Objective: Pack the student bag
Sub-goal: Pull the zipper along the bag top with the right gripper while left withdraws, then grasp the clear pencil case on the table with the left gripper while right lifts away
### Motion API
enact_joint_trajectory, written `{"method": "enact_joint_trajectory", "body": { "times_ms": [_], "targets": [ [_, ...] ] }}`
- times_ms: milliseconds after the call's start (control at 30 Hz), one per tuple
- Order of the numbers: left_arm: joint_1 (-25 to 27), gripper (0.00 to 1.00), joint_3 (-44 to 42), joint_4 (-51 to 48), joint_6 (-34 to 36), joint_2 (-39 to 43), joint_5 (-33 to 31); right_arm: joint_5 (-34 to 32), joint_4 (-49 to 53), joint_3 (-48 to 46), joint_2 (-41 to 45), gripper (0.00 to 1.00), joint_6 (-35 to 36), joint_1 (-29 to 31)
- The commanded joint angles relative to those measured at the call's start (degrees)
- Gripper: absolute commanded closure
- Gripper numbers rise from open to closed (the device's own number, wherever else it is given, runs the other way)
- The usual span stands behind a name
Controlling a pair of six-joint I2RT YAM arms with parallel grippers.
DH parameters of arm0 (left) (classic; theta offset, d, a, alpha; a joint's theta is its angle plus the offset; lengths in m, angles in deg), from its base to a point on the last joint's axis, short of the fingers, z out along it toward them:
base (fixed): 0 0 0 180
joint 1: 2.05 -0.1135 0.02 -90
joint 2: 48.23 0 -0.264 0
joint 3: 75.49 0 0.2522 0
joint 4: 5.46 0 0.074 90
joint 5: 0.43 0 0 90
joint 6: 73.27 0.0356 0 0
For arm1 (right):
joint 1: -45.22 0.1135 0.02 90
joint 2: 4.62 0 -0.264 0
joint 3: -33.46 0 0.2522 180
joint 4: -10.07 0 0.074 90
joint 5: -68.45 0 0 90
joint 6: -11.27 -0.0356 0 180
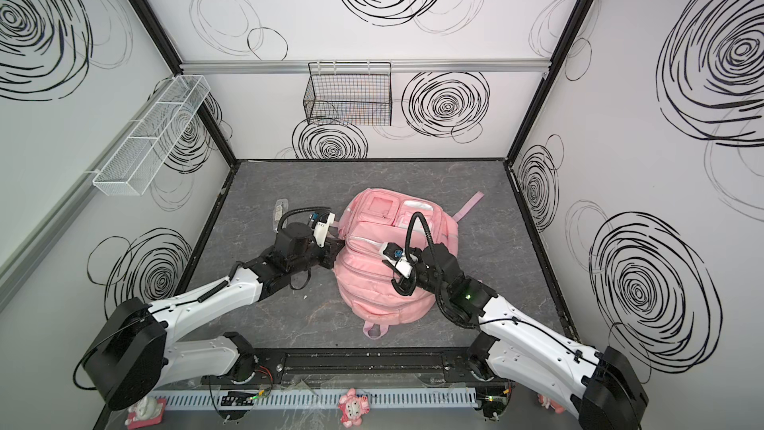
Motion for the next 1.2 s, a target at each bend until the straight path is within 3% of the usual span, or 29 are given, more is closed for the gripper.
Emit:
{"method": "enact_joint_trajectory", "body": {
  "times_ms": [0, 467, 500, 600, 700, 1000, 1167],
  "targets": [
    [-5.1, 1.0, -1.9, 0.2, -3.1, -2.4, -9.1, 3.9, -7.1, 0.6, 3.5, 1.0, -0.1, 0.2],
    [-6.6, 0.99, -5.2, 5.4, -7.3, 1.7, -10.8, 4.9, -9.5, -0.5, 2.2, 1.0, 0.7, 0.2],
    [-6.6, 0.89, -5.5, 5.5, -7.6, 2.0, -10.9, 5.3, -9.7, -0.8, 2.3, 1.0, 0.7, 0.2],
    [-6.7, 0.79, -6.7, 6.9, -8.3, 3.2, -10.8, 6.0, -9.7, -1.5, 2.9, 1.0, 0.6, 0.3],
    [-6.8, 0.77, -8.3, 8.4, -8.8, 4.8, -11.8, 6.7, -9.9, -2.3, 3.1, 1.0, 0.5, 0.3],
    [-6.9, 0.57, -9.3, 7.4, -6.6, 8.9, -18.5, 6.0, -12.4, -4.0, 1.8, 1.0, 0.4, 0.3],
    [-7.0, 0.56, -9.6, 7.6, -6.3, 10.2, -21.2, 6.0, -13.8, -4.9, 1.6, 1.0, 0.6, 0.3]
  ]
}}
